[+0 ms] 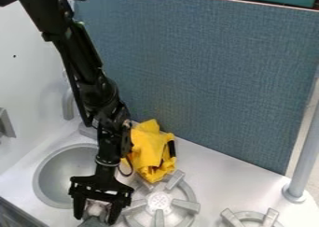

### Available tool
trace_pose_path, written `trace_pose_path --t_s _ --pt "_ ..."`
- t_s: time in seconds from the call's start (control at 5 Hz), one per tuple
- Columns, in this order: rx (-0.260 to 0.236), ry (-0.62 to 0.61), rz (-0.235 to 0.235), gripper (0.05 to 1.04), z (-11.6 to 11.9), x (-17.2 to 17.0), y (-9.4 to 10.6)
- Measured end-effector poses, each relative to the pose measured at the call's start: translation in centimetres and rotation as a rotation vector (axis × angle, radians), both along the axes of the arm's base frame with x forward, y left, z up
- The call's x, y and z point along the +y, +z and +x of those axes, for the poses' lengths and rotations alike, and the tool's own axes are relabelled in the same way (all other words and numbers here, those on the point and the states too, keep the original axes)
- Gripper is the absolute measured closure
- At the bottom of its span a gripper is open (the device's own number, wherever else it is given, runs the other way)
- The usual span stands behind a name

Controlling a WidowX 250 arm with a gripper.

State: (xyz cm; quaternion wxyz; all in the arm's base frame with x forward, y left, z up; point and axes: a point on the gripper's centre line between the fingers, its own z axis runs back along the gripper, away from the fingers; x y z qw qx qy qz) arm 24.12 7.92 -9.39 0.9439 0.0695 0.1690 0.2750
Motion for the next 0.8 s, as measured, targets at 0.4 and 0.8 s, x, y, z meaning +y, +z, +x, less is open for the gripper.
trace_pose_path --t_s 0.4,0.8 --pt "-0.016 -0.016 0.049 0.083 2.9 -3.3 7.7" --pt "-0.16 -0.286 0.143 0.083 8.5 -6.0 13.6"
